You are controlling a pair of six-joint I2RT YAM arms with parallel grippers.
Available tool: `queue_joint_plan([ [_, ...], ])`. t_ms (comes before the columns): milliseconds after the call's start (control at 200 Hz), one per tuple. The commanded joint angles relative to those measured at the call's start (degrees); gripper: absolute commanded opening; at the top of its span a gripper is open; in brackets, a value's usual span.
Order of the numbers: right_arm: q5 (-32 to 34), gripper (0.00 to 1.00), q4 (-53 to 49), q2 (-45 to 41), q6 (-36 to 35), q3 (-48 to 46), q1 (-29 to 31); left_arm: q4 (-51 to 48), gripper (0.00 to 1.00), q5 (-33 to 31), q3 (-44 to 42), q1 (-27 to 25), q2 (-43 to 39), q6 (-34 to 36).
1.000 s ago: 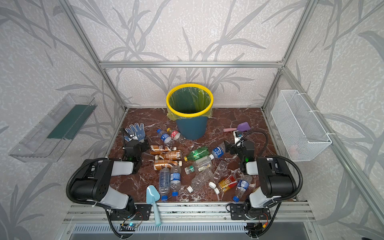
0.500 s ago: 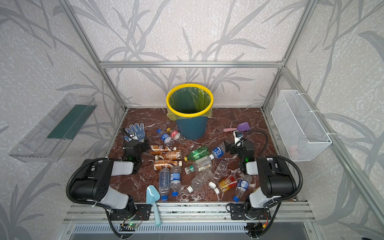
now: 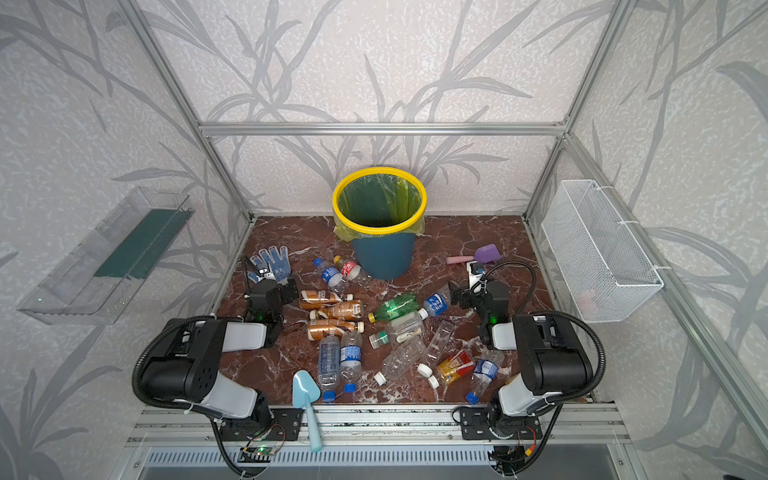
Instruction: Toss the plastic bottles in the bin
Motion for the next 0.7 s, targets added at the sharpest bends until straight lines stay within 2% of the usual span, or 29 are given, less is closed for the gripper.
queue_joint_plan([
  [0, 0.0, 1.0, 0.8, 0.3, -0.2, 1.1, 0.2, 1.0, 0.9, 0.1, 0.8, 0.2, -0.7, 0.3],
  [55, -2.7, 0.95, 1.3, -2.0, -0.7, 0.2, -0.2, -1.6, 0.88, -0.5, 2.0, -0.2, -3.6, 1.6],
  [100, -0.4, 0.94, -3.5, -7.6, 0.2, 0.2, 0.0, -14.2, 0.88, -1.9, 6.3, -0.6, -8.0, 1.1],
  [140, 5.3, 0.93, -18.5, -14.4, 4.0, 3.4, 0.1, -28.2, 0.86, -3.5, 12.4, -0.6, -11.4, -2.3],
  [205, 17.9, 0.89, -46.0, -22.3, 19.3, 14.0, 0.0, -43.1, 0.83, -6.5, 20.9, -0.6, -13.9, -7.8],
  [255, 17.3, 0.85, -59.7, -25.2, 22.2, 20.7, 0.0, -51.5, 0.78, -5.7, 26.8, -0.7, -14.7, -10.5],
  [305, 16.8, 0.8, -67.2, -27.6, 26.5, 24.2, 0.4, -59.7, 0.74, -4.9, 32.2, -0.8, -15.4, -13.7],
  [355, 16.9, 0.7, -74.7, -30.3, 32.9, 26.9, 0.5, -66.7, 0.72, -3.6, 36.3, -0.9, -16.3, -17.7],
  [385, 17.0, 0.68, -79.5, -31.9, 36.2, 28.4, 0.7, -70.4, 0.7, -1.7, 37.9, -0.8, -17.0, -19.4],
  [420, 17.9, 0.68, -85.5, -33.7, 39.2, 30.1, 1.1, -73.6, 0.67, 1.6, 39.0, -1.0, -18.5, -21.1],
  [475, 20.3, 0.68, -94.7, -35.9, 39.2, 33.1, 3.3, -77.7, 0.66, 6.4, 39.2, -1.3, -21.1, -24.3],
  [545, 23.3, 0.68, -104.4, -38.1, 39.2, 36.3, 7.0, -79.5, 0.66, 15.0, 36.9, -2.4, -25.2, -25.1],
  [695, 25.3, 0.68, -117.9, -40.4, 39.2, 36.7, 14.1, -84.8, 0.67, 19.6, 29.9, -8.8, -34.7, -27.5],
])
